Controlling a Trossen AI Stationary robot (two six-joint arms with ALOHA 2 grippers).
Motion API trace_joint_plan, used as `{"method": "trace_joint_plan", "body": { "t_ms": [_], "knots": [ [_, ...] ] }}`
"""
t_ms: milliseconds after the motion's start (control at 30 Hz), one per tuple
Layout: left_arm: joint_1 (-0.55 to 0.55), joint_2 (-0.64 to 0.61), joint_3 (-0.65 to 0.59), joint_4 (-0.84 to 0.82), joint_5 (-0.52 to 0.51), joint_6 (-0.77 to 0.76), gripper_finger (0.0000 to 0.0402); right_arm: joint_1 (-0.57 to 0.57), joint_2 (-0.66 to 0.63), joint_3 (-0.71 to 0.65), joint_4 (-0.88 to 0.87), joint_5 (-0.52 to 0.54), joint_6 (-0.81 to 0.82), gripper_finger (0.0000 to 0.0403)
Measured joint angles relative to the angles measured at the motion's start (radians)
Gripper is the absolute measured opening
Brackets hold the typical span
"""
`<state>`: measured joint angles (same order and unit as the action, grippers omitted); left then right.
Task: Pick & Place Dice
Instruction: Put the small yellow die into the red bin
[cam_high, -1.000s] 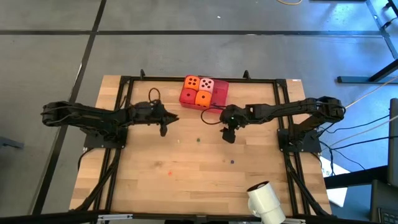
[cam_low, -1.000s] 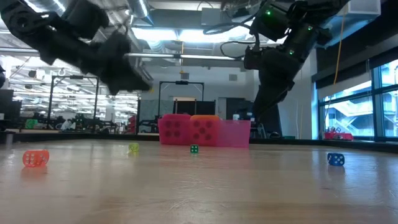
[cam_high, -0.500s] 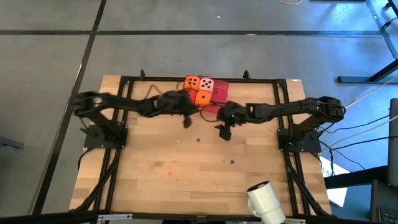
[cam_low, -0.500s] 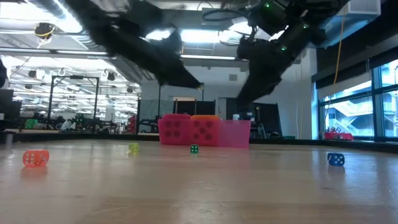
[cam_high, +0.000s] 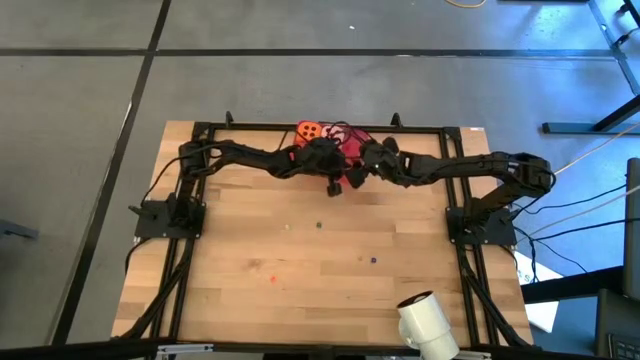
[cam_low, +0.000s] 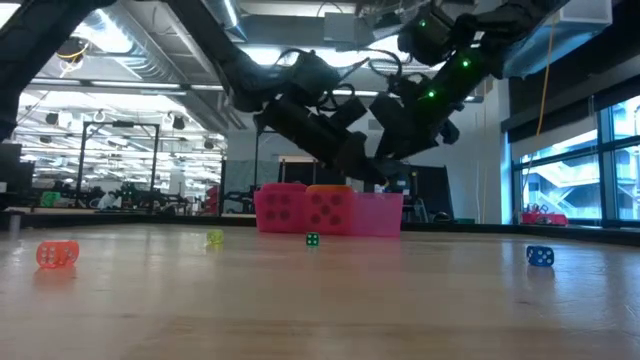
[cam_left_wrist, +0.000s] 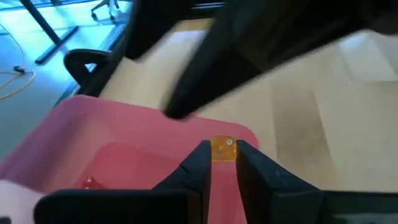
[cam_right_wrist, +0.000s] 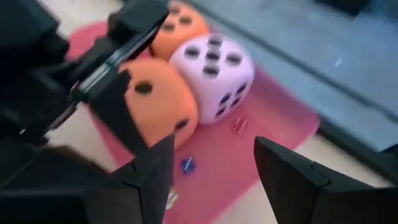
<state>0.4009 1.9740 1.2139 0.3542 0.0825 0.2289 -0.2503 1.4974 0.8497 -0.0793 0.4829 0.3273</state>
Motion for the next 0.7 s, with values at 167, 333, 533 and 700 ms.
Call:
{"method": "trace_joint_plan", "body": {
  "t_ms": [167,333,533,700],
  "knots": [
    [0.019,0.009,0.007,-0.009,-0.011,0.016,0.0056,-0.039,0.017,0.000,-0.034,-0.102,-0.029,0.0221],
    [0.041,-0.002,0.007,-0.020,0.000,0.026,0.0056,-0.054,0.047,0.000,-0.032,-0.210,-0.052,0.0221],
    [0.055,-0.002,0.007,-0.014,0.019,0.053,0.0057,-0.079,0.081,0.000,0.003,-0.184,-0.050,0.0221],
    [0.054,-0.002,0.007,-0.022,0.025,0.132,0.0057,-0.099,0.101,-0.001,0.027,-0.195,-0.096,0.0221]
  ]
}}
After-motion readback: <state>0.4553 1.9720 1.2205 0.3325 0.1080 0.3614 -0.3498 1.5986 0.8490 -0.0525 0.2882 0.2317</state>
